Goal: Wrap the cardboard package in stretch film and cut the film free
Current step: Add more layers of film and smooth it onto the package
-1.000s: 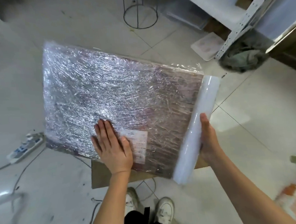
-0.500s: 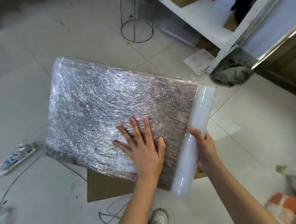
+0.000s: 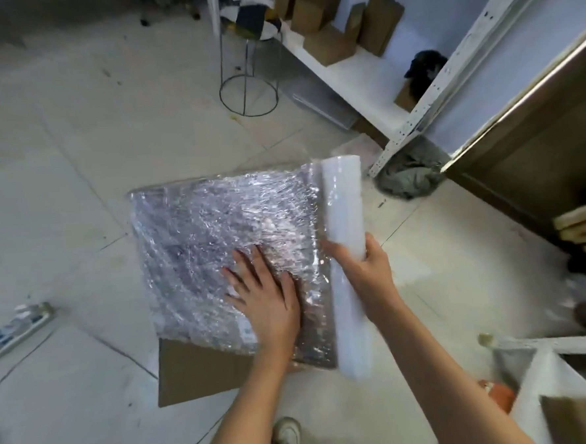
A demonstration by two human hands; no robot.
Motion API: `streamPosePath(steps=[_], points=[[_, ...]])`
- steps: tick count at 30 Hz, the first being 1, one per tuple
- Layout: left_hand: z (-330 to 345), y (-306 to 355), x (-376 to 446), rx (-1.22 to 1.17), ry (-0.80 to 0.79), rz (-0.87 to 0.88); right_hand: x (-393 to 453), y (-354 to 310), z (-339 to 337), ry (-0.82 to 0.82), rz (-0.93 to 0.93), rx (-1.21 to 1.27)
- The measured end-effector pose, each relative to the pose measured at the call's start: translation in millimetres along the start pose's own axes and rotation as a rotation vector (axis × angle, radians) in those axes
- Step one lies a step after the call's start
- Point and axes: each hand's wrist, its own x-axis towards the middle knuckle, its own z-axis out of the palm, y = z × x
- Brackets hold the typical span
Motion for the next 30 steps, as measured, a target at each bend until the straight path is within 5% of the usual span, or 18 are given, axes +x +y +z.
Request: streamPosePath(steps=[14, 20, 30], points=[[-45.6, 52.0, 38.9, -0.289, -0.047, -0.181, -7.9, -14.9, -7.6, -0.341, -0.034, -0.289], [-40.1, 64.3, 37.9, -0.255, -0.186, -0.261, 11.4, -20.8, -22.1, -0.435, -0.088, -0.405], [-57.9, 46.8, 33.2, -0.321, -0.065, -0.305, -2.2, -14.7, 2.2, -0.481, -0.102, -0.388]])
